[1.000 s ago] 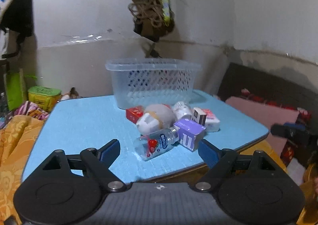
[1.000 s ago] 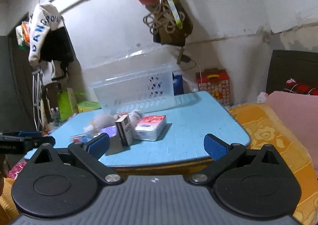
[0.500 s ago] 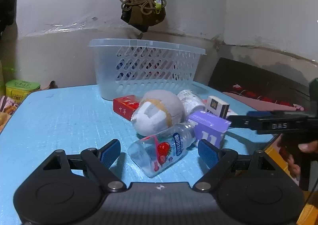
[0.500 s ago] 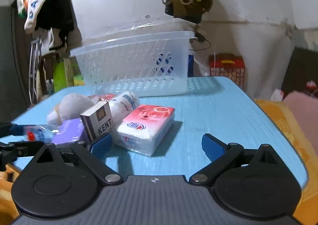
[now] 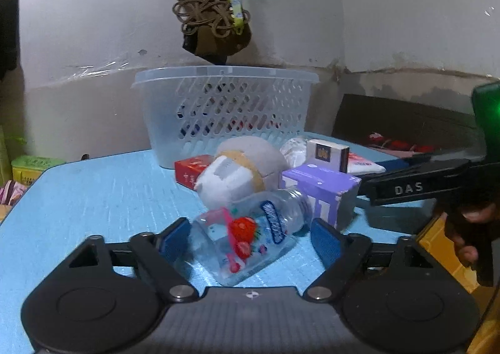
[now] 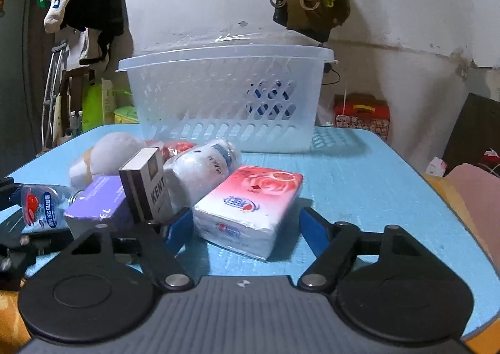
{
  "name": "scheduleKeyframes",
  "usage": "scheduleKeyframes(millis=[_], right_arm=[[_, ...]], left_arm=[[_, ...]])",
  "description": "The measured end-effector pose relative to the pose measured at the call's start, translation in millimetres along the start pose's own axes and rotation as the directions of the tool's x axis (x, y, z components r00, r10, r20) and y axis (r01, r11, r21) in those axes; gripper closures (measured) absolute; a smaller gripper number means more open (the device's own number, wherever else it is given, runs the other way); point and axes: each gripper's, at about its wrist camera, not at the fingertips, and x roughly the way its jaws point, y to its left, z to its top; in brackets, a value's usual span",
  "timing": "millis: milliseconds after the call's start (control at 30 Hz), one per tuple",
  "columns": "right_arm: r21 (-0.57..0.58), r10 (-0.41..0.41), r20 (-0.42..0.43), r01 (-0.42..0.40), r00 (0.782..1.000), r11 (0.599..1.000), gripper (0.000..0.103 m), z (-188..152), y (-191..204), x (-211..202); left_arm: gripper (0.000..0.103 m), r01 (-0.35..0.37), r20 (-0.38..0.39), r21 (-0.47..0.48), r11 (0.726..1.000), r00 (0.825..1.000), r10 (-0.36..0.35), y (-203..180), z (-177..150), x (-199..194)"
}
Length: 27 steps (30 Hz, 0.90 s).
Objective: Organize objects
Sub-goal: 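Grasp the pink tissue pack with the right gripper while the left grasps the clear strawberry bottle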
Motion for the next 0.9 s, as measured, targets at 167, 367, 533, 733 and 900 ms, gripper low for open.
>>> scheduleKeyframes(millis=[167, 367, 533, 733, 900], right_arm=[[0.015, -0.005, 0.02, 0.005, 1.0, 1.0, 0.016, 5, 5, 5], [0.032, -0.026, 0.028, 0.025, 0.999, 0.999, 0.017, 7, 8, 12], [0.012, -0.043, 0.037, 0.042, 0.998, 0.999, 0.035, 4, 8, 11], [0.029, -0.031, 0.05, 0.029, 0.998, 0.999, 0.037, 10, 1, -4], [0.048, -0.016, 0.055, 0.014, 0.998, 0.999, 0.037, 14, -4, -16]], left_arm=[[0.025, -0.044, 0.013, 0.001, 0.999, 0.999, 0.044, -1, -5, -11], [0.021, -0.1, 0.017, 0.019, 0.995, 0.995, 0.1, -12, -5, -13], [0.027, -0.142, 0.021, 0.023, 0.99, 0.99, 0.141, -15, -5, -14], [0.036, -0.161, 0.023, 0.048, 0.986, 0.987, 0.16, -18, 0, -17], [0.036, -0.184, 0.037, 0.053, 0.981, 0.983, 0.182, -20, 5, -28]])
